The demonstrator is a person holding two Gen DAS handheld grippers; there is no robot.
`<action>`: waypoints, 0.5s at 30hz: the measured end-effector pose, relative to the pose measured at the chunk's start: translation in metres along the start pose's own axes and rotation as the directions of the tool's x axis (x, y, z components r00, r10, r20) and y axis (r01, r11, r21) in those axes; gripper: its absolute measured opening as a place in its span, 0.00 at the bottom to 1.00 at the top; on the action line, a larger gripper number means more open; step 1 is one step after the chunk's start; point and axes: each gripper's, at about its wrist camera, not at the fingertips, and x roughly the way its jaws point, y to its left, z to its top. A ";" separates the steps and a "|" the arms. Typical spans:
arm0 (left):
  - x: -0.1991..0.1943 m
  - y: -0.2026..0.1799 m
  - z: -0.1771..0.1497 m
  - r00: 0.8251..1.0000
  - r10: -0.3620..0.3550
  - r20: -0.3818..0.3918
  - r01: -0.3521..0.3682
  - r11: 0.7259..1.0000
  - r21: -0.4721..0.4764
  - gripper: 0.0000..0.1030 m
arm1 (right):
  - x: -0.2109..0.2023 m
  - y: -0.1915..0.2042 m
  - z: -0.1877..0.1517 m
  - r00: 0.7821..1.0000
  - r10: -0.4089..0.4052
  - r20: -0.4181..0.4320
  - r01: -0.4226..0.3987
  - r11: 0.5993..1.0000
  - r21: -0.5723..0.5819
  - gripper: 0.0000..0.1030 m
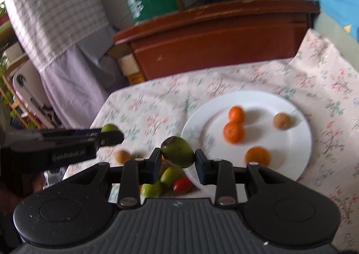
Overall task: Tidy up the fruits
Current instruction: 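Close the left tool on a green lime while the right tool grasps a green pear, then carry lime and pear onto the white plate and open both tools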
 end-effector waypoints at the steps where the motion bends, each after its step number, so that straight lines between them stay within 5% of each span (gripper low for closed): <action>1: 0.000 -0.002 0.001 1.000 -0.006 0.002 0.006 1.000 0.001 0.26 | -0.002 -0.003 0.003 1.000 -0.008 0.009 0.008 1.000 0.006 0.31; 15: 0.011 -0.045 0.012 0.993 -0.119 0.028 0.117 0.991 0.059 0.26 | -0.023 -0.044 0.028 0.983 -0.157 0.094 0.142 0.979 0.148 0.31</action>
